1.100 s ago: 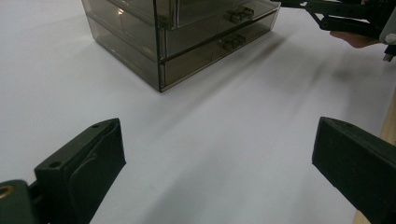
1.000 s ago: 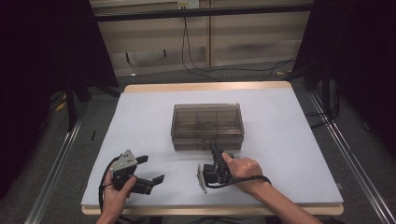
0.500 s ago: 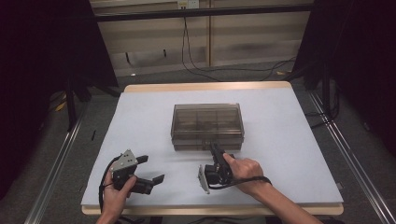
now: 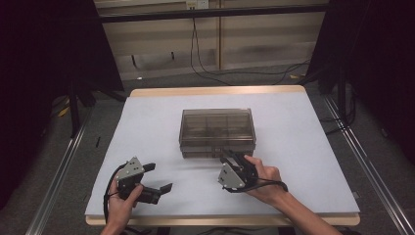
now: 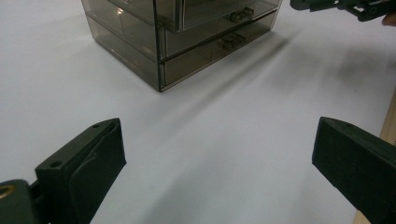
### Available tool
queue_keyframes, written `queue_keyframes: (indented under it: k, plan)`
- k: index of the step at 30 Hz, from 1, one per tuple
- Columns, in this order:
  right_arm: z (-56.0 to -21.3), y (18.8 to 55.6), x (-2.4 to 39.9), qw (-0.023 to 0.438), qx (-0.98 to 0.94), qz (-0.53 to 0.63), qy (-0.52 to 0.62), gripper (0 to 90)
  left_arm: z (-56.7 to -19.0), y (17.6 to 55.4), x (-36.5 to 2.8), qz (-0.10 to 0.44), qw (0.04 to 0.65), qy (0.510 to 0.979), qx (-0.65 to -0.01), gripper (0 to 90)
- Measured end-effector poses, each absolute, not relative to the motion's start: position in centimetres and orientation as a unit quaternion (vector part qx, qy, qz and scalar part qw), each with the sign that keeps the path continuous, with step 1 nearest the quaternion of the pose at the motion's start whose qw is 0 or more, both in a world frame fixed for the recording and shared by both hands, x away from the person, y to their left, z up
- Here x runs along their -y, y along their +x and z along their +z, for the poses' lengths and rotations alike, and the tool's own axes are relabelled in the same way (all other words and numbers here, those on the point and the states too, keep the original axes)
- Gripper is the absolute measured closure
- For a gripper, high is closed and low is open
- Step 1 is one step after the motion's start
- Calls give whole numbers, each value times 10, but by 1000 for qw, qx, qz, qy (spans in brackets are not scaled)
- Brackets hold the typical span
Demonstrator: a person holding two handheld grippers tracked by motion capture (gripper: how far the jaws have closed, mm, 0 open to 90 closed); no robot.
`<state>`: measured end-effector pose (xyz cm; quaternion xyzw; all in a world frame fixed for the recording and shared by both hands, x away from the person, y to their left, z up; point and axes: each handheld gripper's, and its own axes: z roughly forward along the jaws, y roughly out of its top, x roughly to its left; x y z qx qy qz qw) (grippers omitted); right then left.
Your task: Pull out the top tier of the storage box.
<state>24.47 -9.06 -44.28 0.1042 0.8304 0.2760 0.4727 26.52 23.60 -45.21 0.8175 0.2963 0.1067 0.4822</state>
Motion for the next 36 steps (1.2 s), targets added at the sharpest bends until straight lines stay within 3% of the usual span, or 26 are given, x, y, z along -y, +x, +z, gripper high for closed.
queue_keyframes:
  k: [9,14,18,21,24,29,36]
  plan:
    - [-423,251,112,366,-840,379,129,715,-452,265,-236,105,483,817,-297,23]
    - [-414,258,121,338,-842,396,139,694,-452,266,-236,106,478,819,-298,23]
    - [-400,269,132,271,-856,413,153,672,-453,266,-235,105,480,818,-299,23]
    - [-395,271,136,272,-854,416,154,674,-453,266,-235,104,481,818,-298,23]
    - [-389,280,140,229,-869,410,154,659,-453,266,-235,105,478,820,-296,23]
    - [-385,286,145,215,-870,412,163,654,-453,266,-235,104,480,819,-298,24]
    - [-373,305,160,145,-881,411,182,662,-453,266,-235,105,481,818,-297,24]
